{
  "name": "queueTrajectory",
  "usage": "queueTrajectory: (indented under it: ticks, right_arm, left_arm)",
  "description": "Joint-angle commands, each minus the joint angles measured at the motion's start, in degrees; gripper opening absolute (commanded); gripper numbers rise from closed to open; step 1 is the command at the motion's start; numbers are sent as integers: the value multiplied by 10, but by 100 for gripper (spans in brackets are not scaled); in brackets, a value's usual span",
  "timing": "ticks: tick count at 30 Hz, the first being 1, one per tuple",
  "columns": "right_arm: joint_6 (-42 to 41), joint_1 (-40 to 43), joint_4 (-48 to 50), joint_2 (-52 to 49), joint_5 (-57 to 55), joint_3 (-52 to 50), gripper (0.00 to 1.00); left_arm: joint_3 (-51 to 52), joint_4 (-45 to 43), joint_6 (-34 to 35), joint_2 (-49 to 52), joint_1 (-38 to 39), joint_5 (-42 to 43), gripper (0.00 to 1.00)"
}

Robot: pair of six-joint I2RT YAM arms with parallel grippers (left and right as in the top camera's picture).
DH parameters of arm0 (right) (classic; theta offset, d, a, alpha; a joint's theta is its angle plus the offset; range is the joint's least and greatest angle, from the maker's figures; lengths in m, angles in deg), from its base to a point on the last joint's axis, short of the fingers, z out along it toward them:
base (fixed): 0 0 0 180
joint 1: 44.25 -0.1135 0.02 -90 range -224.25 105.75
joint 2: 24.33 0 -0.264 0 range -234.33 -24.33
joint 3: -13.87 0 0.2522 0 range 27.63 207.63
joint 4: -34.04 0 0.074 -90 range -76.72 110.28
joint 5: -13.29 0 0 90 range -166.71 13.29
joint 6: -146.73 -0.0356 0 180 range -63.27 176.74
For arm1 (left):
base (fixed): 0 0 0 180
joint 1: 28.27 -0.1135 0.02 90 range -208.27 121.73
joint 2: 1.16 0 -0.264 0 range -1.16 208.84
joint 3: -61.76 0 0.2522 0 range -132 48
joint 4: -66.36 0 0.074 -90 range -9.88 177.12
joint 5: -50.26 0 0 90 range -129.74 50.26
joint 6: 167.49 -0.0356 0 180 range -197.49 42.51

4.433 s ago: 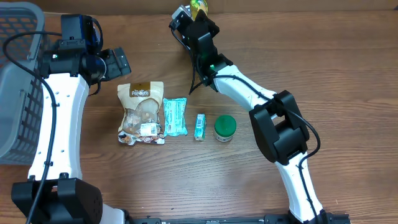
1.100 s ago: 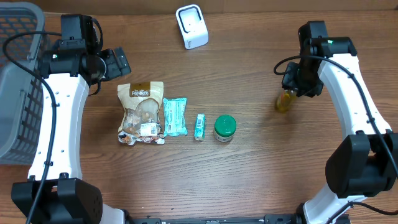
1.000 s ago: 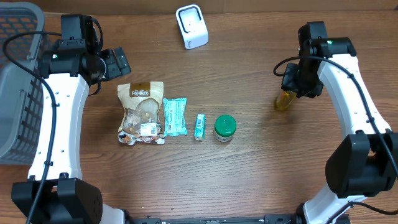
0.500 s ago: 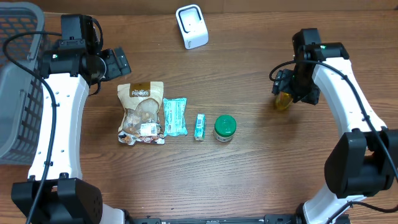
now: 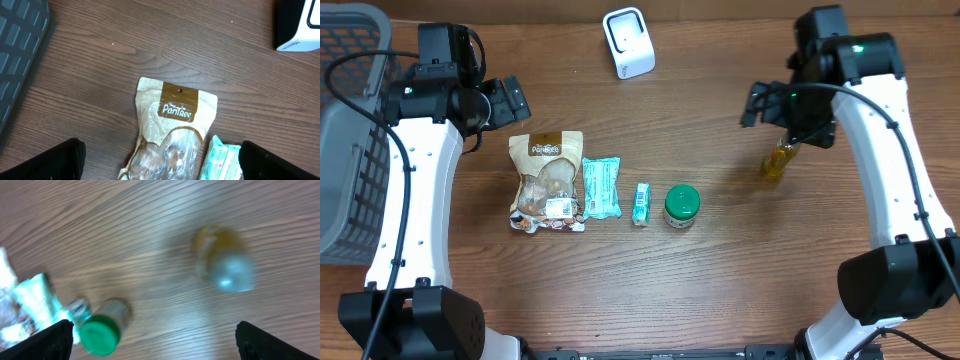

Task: Scan the item barcode
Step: 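Bring the bottle back right and set it down on the table, then release the bottle and move the right gripper over the green jar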

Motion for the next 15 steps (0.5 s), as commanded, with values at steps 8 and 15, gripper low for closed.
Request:
queueTrajectory:
  ticks: [8, 15]
  right_arm:
    - [0, -135, 6, 13, 28, 11, 100]
    - [0, -174, 36, 13, 28, 6, 100]
  left_arm:
    - [-5, 0, -5, -1, 4, -4, 100]
    - [-5, 0, -4, -1, 4, -4, 99]
